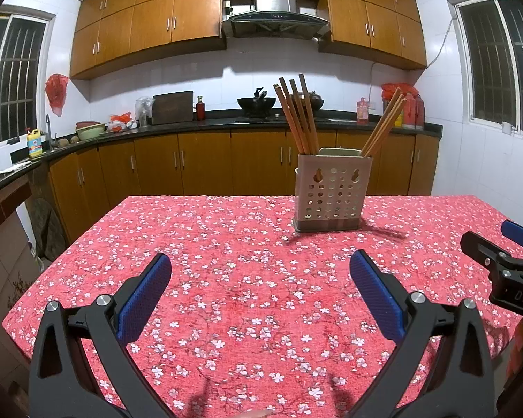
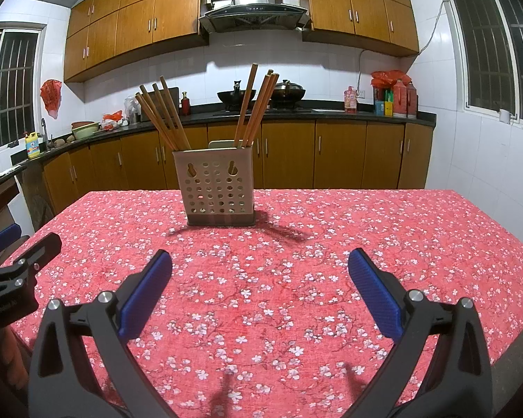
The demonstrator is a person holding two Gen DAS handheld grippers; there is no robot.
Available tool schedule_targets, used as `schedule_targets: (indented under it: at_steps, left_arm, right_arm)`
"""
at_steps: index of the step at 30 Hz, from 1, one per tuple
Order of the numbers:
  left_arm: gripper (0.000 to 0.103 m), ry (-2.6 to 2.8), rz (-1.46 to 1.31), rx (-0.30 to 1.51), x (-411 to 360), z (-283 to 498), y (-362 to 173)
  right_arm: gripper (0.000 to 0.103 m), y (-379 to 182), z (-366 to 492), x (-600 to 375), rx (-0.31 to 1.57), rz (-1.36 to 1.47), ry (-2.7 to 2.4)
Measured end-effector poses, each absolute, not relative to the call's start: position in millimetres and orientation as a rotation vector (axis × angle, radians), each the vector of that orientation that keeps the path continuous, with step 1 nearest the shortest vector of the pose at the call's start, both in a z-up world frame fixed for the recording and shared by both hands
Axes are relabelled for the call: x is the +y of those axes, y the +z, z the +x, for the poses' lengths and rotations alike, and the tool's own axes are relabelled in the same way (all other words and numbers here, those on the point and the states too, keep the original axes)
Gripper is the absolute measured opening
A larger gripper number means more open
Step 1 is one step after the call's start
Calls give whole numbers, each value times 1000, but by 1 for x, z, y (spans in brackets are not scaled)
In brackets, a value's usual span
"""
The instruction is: Organize utensils
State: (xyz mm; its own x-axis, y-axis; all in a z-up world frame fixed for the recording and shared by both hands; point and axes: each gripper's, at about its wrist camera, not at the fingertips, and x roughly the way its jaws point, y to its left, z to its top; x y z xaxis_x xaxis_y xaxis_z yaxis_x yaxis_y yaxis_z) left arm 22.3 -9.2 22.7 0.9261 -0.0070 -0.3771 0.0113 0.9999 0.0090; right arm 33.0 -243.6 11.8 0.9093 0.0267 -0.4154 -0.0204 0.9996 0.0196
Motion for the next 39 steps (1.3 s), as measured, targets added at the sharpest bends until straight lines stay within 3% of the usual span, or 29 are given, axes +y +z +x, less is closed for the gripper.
schedule_targets:
  at_steps: [39]
  left_arm:
    - [101, -13, 7, 398, -7, 23, 18]
  right_arm:
    - [99, 10, 32, -242, 435, 17, 25]
